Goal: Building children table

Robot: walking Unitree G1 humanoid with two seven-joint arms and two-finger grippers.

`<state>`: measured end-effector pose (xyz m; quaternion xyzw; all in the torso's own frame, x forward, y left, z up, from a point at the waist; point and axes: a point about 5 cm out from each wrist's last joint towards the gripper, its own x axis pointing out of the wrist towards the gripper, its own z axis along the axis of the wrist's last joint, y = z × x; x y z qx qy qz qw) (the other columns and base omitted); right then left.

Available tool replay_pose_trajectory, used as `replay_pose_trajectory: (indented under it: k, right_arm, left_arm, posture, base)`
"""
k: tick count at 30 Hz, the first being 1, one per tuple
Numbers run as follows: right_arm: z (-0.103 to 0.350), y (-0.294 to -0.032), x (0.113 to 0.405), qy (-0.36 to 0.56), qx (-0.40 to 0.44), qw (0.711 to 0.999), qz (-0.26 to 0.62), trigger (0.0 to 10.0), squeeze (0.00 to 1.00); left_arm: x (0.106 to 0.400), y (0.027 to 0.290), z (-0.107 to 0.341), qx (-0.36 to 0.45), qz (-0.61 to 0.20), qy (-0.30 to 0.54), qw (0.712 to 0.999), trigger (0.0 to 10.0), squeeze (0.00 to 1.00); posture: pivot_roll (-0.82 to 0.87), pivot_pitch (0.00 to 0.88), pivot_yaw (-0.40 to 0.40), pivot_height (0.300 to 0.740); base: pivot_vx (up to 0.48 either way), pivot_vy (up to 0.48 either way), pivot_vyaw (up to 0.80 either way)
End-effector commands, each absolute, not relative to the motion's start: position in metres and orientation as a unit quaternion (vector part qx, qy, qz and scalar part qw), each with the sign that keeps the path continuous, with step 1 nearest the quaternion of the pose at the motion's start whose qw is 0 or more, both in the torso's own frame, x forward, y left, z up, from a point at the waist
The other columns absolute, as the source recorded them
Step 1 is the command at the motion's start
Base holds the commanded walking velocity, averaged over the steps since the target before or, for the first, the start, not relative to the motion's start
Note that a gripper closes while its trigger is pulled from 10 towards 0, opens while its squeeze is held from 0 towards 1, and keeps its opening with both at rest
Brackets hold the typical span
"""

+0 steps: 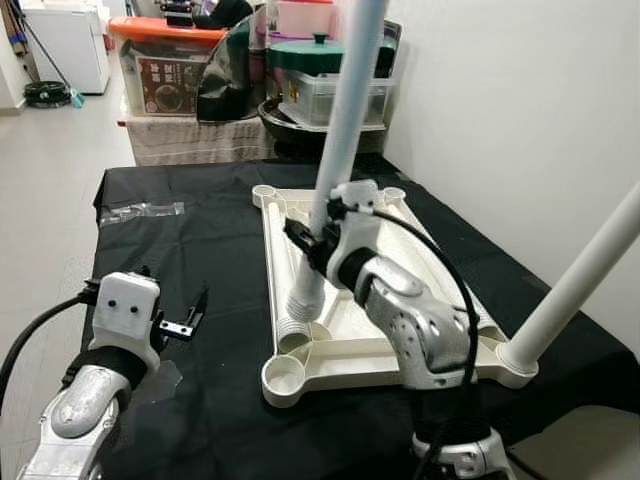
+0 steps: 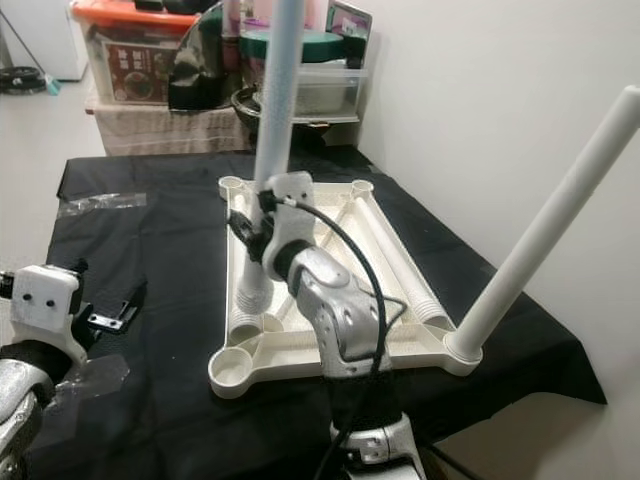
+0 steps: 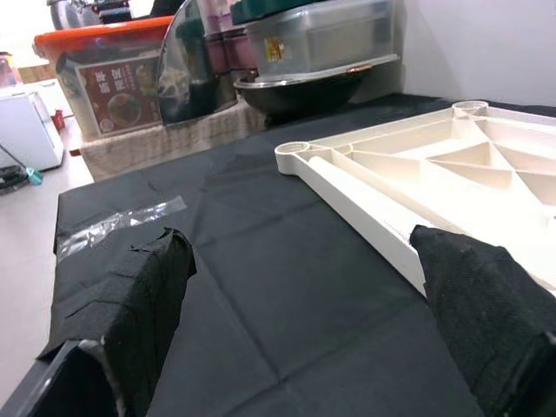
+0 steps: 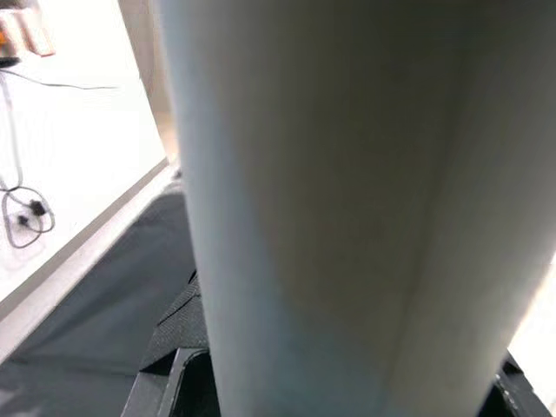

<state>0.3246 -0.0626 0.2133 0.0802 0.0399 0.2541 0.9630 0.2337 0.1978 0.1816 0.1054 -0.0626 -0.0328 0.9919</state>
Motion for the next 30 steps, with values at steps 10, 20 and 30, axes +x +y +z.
replay_pose_trajectory:
  k: [10,20,30]
  right_arm:
    - [0.225,-0.074,0.306,-0.058,0.051,0.958,0.276,10.0,0.00]
    - [0.231,-0.073,0.302,-0.072,0.077,0.952,0.287,10.0,0.00]
    - [0.232,-0.070,0.301,-0.080,0.087,0.949,0.292,10.0,0.00]
  left_arm:
    - [0.225,0.193,0.169,0.098,-0.032,-0.044,0.994,10.0,0.00]
    - [0.218,0.188,0.162,0.089,-0.044,-0.034,0.995,10.0,0.00]
    - [0.217,0.187,0.161,0.081,-0.048,-0.028,0.995,10.0,0.00]
  posture:
    - [0.07,0.000,-0.080,0.740]
    - [0.07,0.000,-0.078,0.740]
    - [0.07,0.000,-0.075,0.740]
  base:
    - [0.000,0.000,0.00]
    - [0.000,0.000,0.00]
    - [-0.178,0.000,0.00]
